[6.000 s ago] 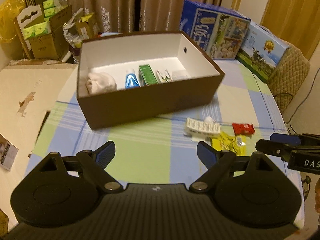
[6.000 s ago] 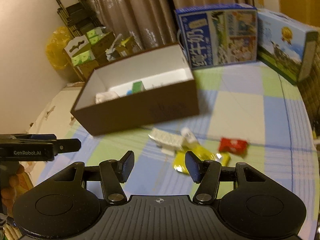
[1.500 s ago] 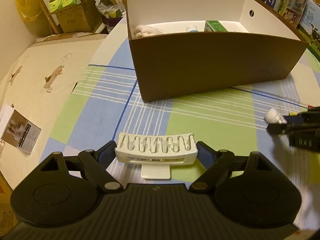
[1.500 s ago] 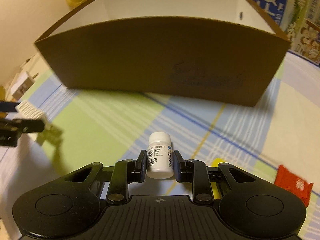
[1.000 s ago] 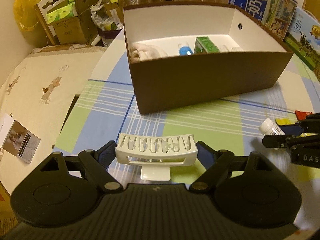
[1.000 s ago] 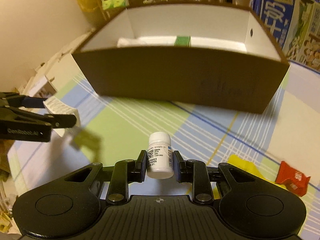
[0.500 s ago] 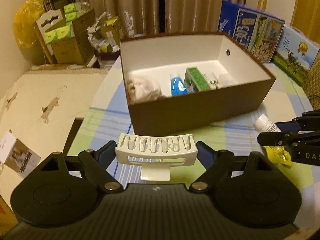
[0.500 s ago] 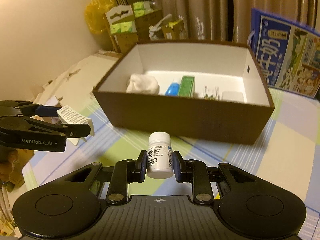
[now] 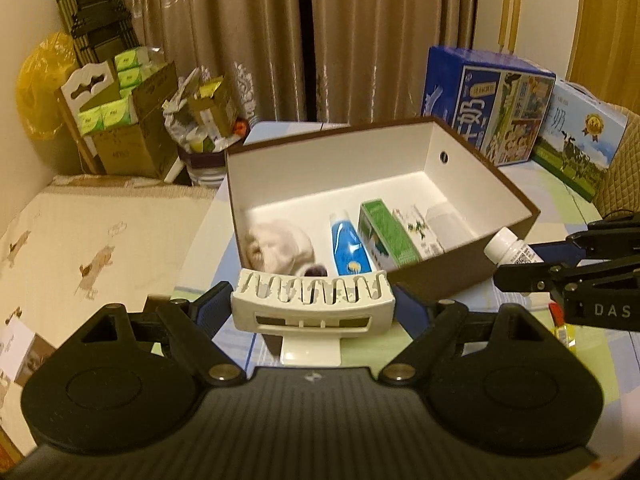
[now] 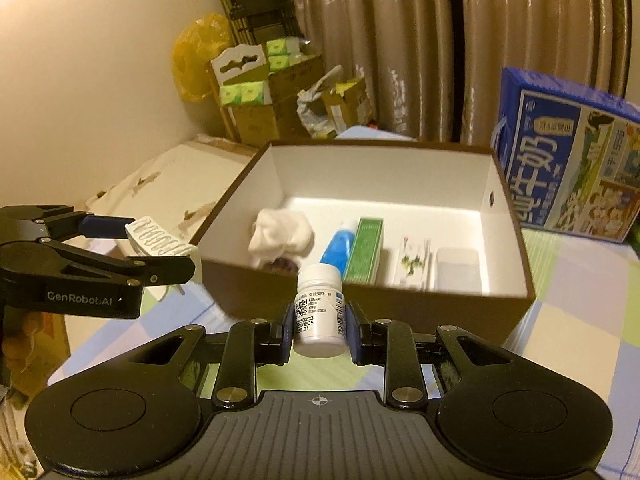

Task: Organize objects
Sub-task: 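Carry the white clip and pill bottle into the brown box and lower them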

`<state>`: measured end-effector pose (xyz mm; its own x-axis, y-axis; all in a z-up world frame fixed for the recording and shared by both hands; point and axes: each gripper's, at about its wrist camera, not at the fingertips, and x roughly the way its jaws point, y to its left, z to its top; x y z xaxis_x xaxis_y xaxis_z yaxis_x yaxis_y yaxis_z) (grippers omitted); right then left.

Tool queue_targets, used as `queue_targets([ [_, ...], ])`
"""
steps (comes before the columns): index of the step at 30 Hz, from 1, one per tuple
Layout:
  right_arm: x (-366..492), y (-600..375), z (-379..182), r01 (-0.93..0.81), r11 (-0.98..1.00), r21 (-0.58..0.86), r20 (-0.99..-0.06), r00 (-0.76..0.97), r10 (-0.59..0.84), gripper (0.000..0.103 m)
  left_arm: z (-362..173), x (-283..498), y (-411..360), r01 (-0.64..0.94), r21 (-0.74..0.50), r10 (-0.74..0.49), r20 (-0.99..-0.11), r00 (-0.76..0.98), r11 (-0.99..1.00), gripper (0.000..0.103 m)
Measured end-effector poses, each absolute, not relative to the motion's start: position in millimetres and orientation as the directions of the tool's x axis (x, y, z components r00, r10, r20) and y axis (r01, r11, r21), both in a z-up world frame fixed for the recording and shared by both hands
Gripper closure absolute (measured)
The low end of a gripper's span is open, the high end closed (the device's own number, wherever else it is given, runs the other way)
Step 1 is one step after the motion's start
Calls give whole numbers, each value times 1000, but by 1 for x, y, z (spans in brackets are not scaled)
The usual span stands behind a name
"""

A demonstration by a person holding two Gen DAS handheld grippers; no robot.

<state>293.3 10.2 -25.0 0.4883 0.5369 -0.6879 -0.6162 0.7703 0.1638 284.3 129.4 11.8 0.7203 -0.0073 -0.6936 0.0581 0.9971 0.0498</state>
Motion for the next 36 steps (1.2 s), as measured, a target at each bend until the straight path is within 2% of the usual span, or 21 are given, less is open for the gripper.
queue_targets([
  [10, 339, 20, -17, -593, 792, 145, -673, 528, 519, 79, 18, 333, 127, 85, 62, -22, -671, 741, 994, 20],
  [19, 373, 24, -27, -562, 814, 144, -688, 534, 490, 79, 7, 370, 125, 112, 48, -48, -688, 724, 992, 20],
  [36, 442, 25, -66, -412, 853, 320, -733, 463, 498, 79, -38, 455, 127, 121, 12, -69, -762, 643, 993, 20],
])
